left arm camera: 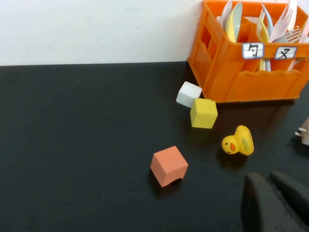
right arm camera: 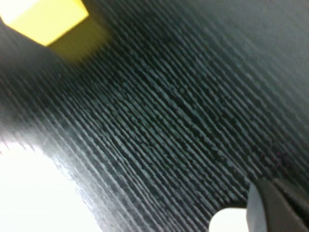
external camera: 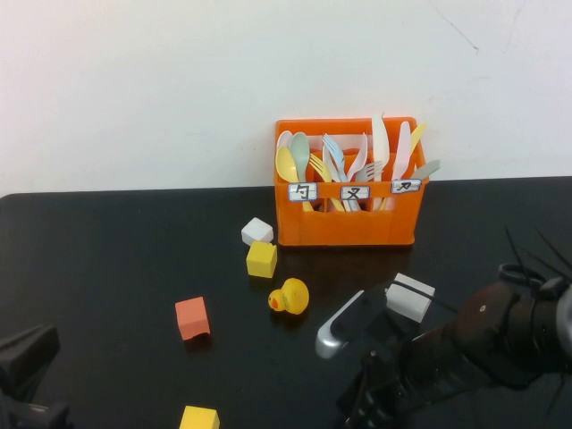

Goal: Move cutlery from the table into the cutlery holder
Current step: Pick up the knife

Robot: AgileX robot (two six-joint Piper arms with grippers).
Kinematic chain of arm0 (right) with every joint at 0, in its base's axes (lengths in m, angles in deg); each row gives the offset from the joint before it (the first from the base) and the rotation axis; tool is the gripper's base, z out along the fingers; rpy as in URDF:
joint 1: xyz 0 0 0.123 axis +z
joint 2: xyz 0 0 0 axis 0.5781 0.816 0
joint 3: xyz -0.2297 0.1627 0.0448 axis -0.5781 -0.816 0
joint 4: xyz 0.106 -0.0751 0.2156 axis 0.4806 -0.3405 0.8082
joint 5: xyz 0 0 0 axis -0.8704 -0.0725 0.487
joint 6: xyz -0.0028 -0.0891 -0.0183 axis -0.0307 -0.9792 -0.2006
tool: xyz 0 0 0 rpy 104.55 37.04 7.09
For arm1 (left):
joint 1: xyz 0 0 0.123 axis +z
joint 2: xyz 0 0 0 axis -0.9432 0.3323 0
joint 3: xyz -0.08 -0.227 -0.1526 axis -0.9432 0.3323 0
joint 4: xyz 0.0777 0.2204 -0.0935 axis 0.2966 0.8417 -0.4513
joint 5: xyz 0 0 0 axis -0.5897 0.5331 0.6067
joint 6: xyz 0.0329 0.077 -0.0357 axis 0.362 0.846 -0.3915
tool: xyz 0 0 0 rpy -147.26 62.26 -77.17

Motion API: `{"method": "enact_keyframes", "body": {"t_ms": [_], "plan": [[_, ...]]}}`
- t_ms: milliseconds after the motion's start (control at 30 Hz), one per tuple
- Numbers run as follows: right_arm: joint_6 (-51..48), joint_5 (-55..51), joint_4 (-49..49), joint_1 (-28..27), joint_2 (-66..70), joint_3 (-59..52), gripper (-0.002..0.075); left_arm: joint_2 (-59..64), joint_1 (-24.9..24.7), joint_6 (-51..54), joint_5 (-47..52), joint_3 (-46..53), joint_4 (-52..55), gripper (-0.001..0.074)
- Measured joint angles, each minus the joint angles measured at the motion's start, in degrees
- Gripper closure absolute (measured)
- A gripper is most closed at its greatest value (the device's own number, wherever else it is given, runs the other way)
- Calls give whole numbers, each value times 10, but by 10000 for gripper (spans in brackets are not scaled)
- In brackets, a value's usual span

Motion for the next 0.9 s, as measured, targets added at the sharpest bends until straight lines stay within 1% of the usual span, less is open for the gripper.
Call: {"method": "enact_keyframes", "body": {"t_ms": [400, 667, 900], "plan": [[-57, 16, -25, 0, 4, 0, 728, 0, 0, -8, 0, 0, 1, 736], [-61, 22, -117, 0, 4, 0, 728, 0, 0, -10, 0, 0, 1, 736], [-61, 19, -162, 0, 4, 0, 728, 0, 0, -9, 0, 0, 1, 736]]}}
